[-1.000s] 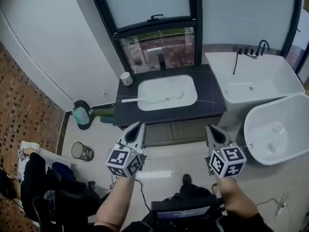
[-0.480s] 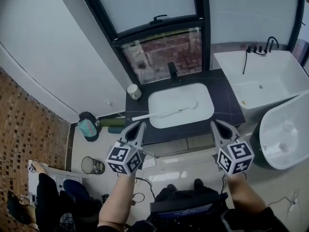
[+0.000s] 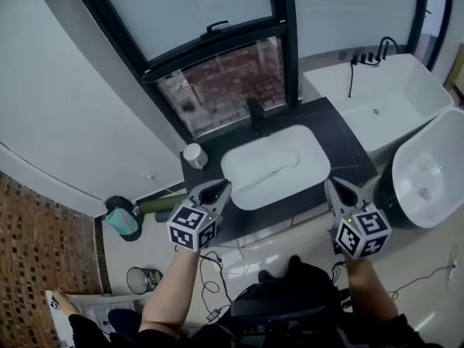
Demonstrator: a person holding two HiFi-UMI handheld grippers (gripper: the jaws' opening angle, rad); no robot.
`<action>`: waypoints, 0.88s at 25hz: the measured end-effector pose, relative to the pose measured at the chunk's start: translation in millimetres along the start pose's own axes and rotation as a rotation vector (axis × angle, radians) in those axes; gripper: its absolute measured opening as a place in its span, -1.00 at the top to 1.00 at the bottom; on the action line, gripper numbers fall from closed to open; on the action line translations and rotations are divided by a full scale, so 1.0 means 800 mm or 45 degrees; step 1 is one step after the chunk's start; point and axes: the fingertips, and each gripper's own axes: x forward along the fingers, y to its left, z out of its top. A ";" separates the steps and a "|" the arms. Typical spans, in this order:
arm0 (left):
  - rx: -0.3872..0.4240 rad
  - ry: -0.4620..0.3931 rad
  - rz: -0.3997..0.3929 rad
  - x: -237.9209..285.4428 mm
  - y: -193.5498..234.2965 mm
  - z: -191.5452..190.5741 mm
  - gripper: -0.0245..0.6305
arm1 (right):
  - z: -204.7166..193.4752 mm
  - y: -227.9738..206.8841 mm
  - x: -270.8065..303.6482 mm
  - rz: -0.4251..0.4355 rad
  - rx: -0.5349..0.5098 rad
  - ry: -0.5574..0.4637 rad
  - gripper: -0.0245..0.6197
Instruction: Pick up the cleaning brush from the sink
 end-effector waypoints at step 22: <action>0.170 0.873 -0.237 0.290 0.159 -0.256 0.20 | -0.033 -0.060 0.175 -0.247 0.026 0.063 1.00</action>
